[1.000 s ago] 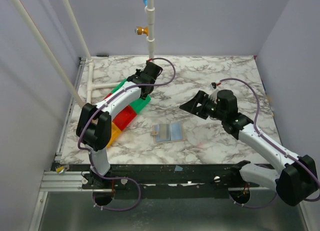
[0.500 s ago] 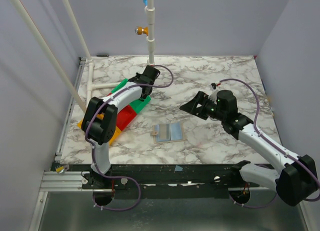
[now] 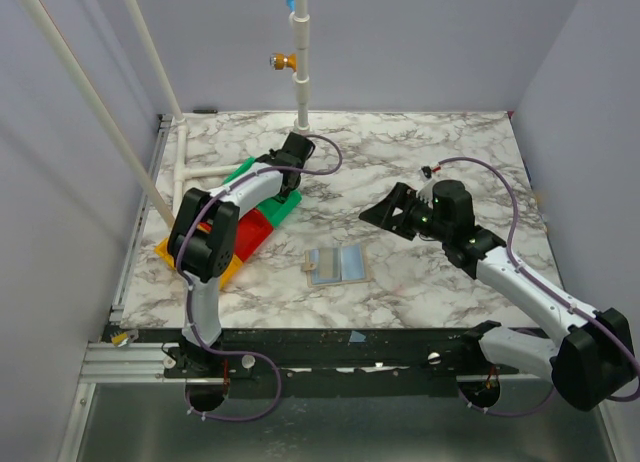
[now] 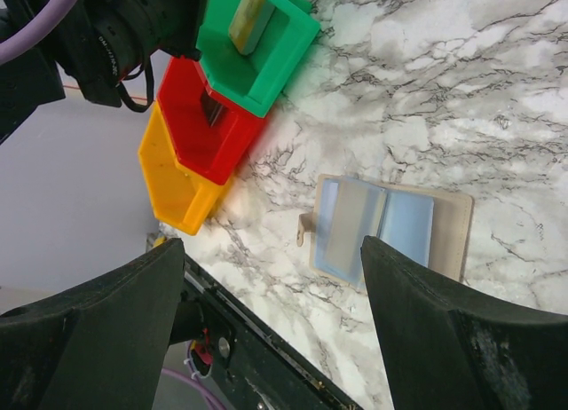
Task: Take the credit cards out of the card holder
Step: Place the credit card in the storage box.
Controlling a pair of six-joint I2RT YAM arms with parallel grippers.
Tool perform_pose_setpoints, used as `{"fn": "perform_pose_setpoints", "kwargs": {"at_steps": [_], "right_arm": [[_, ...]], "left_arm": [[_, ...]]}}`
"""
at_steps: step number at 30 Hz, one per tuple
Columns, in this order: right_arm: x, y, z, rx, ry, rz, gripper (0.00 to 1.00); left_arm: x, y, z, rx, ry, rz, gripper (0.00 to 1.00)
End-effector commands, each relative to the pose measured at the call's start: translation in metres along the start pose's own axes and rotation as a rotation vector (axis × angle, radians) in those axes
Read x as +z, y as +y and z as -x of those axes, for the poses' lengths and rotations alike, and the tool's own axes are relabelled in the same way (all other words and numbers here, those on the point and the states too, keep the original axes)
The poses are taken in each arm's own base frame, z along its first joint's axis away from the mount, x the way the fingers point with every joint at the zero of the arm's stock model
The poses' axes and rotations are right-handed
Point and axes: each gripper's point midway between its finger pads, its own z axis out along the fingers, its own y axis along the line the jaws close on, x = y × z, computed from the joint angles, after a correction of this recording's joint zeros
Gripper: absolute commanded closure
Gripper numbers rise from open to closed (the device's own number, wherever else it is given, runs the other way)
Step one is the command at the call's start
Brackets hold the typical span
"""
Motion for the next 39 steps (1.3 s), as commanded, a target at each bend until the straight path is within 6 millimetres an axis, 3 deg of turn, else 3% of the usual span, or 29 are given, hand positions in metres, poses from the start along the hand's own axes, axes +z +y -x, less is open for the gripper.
{"fn": "perform_pose_setpoints", "kwargs": {"at_steps": [1,20,25,31,39], "right_arm": [[0.003,-0.012,-0.004,-0.007,0.007,-0.038,0.16],[0.001,-0.013,-0.003,-0.002,0.004,-0.043,0.16],[0.002,-0.012,-0.003,0.001,0.006,-0.041,0.16],[0.001,-0.011,-0.003,0.001,0.003,-0.037,0.16],[-0.001,-0.011,-0.004,0.002,0.004,-0.035,0.16]], "left_arm": [[0.012,-0.003,0.006,-0.004,0.001,-0.022,1.00],[0.038,-0.006,-0.006,-0.059,0.115,-0.018,0.99],[0.039,-0.008,-0.008,-0.062,0.128,-0.031,0.86],[0.040,-0.012,-0.010,-0.061,0.142,-0.057,0.81],[0.036,-0.012,-0.009,-0.074,0.140,-0.075,0.65]]}}
